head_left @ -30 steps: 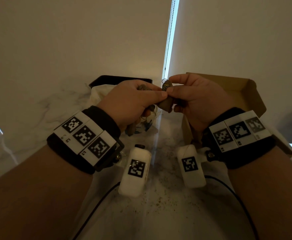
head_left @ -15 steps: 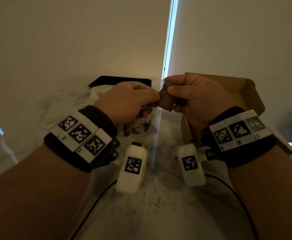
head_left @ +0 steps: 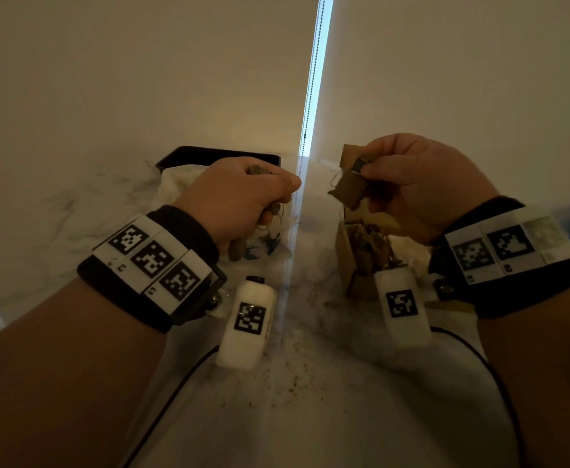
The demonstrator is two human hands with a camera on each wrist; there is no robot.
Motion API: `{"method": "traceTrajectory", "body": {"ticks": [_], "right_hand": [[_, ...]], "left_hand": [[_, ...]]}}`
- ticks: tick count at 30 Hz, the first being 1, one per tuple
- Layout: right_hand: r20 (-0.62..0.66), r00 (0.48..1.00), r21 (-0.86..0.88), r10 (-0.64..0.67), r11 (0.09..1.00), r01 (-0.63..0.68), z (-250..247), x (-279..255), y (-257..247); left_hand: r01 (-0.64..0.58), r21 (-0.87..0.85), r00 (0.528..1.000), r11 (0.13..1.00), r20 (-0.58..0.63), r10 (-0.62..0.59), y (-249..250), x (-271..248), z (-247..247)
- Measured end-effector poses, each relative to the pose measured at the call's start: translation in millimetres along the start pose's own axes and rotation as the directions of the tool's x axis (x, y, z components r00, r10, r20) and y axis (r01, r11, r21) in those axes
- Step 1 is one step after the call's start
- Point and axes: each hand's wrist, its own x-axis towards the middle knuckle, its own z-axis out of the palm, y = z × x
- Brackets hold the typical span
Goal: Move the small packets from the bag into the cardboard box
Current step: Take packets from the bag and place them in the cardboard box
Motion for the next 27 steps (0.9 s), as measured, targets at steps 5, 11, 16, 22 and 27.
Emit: {"method": "traceTrajectory", "body": {"ticks": [5, 11, 16, 22, 27], "right_hand": [[-0.001, 0.989, -0.504, 0.145, 0.854, -0.125, -36.5, -3.0, -9.2], [0.071, 0.895, -0.889, 0.441, 0.435, -0.144, -36.6, 5.5, -2.7], [0.100, 0.828, -0.923, 0.552, 0.363, -0.130, -19.5, 12.0, 5.9], [0.073, 0.855, -0.974, 0.513, 0.221, -0.049, -12.3, 15.9, 2.1], [0.054, 0.887, -0.935, 0.458, 0.334, -0.115, -20.3, 15.8, -11.7]], "left_hand": [[-0.029, -0.002, 0.999, 1.000, -0.020, 0.029, 2.7, -2.0, 2.9], [-0.012, -0.038, 0.999, 0.999, -0.030, 0.011, 6.4, -6.1, 4.1], [0.023, -0.091, 1.000, 0.996, -0.011, -0.024, 7.2, -7.1, 4.7], [0.136, -0.275, 0.990, 0.952, 0.071, -0.120, 10.0, -7.6, 8.0], [0.293, -0.471, 0.955, 0.832, 0.194, -0.226, 13.8, -6.3, 8.5]]}}
